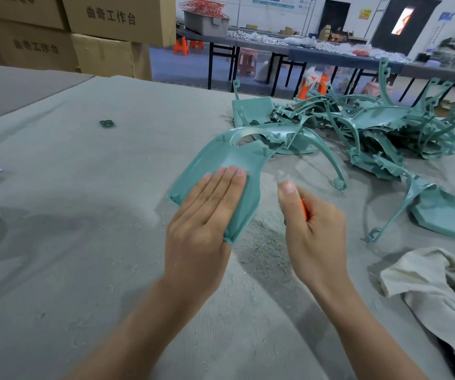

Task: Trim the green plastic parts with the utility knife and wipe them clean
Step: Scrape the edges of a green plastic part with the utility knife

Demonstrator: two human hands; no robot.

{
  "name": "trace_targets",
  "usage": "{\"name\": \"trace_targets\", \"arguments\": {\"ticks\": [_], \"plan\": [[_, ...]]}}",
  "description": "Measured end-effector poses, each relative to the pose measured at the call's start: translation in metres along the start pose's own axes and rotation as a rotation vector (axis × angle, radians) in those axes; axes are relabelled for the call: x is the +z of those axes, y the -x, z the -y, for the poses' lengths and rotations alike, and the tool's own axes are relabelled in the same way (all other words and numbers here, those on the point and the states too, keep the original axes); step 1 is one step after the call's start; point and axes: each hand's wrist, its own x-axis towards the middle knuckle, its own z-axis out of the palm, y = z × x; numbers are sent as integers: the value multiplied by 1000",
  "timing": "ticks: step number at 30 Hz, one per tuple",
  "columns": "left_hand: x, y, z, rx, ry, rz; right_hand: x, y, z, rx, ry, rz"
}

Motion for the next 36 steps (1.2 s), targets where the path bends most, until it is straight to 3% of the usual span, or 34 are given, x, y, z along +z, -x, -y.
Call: {"name": "trace_targets", "arguments": {"ticks": [6, 12, 17, 23, 30, 36], "plan": [[-2, -1, 2, 41, 18, -13, -1, 0, 5, 88, -240, 48], [-2, -4, 5, 160, -37, 17, -9, 1, 12, 219, -688, 382], [-4, -2, 5, 214, -73, 38, -15, -5, 6, 377, -802, 519], [-5, -2, 6, 194, -54, 12, -20, -8, -2, 316, -848, 613], [-4, -2, 7, 168, -31, -11, -23, -11, -4, 290, -787, 499], [1, -3, 9, -85, 153, -98, -20, -12, -10, 289, -606, 261]]}}
